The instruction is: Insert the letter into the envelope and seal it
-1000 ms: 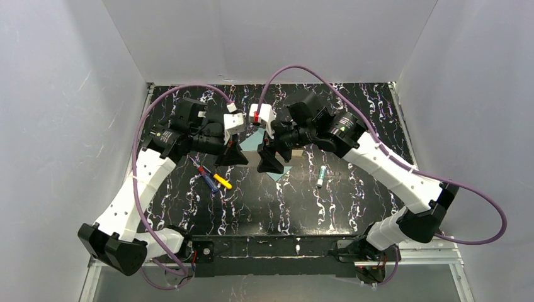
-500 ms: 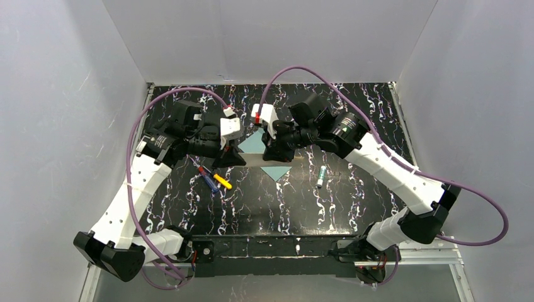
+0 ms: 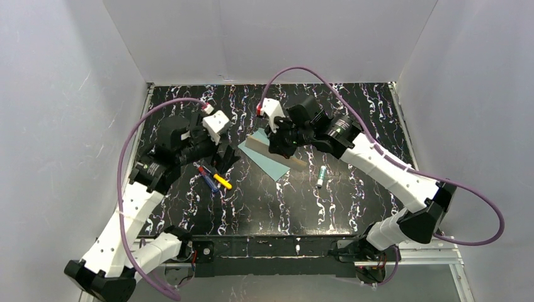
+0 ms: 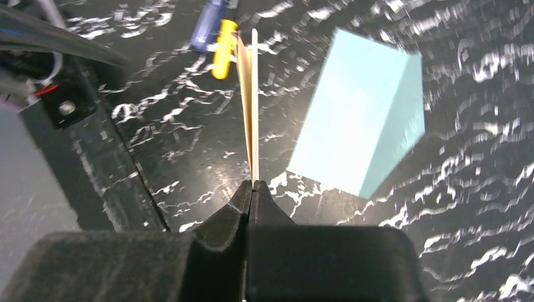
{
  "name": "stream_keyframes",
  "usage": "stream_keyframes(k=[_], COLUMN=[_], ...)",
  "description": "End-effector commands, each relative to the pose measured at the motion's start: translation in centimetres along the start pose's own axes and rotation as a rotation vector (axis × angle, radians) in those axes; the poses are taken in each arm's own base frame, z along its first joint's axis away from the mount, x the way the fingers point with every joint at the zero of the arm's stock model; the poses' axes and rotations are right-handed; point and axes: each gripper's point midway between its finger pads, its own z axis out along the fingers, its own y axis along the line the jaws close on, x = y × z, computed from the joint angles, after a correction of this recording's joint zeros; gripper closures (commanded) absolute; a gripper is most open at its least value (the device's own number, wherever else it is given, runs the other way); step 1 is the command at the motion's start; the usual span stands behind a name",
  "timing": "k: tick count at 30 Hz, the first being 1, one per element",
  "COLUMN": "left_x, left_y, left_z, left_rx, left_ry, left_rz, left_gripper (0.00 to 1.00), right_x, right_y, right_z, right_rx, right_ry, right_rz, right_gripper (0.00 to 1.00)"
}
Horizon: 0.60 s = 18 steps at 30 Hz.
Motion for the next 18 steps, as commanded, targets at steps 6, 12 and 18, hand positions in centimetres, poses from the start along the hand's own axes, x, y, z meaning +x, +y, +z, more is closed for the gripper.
stream_keyframes(k=[6, 12, 18], left_x=[2.2, 6.6, 10.0], left_y=[4.8, 2.1, 2.1], left_z=[0.8, 6.1, 11.2], left_rx=[-0.365, -0.241, -0.234], left_ry=[-0.019, 0.108, 0.267], left_rz=[-0.457, -0.829, -1.069], left_gripper=[0.03, 0.07, 0.15], right_x=[1.8, 3.0, 4.6], right_y=[-11.8, -18.6, -22.4], right_z=[4.2, 9.3, 13.9], right_rx=[0.189, 0.081, 0.001], right_ry=[-0.195, -0.269, -0.230], right_rz=[0.603, 0.768, 0.802], right_gripper=[0.99, 0.99, 0.99])
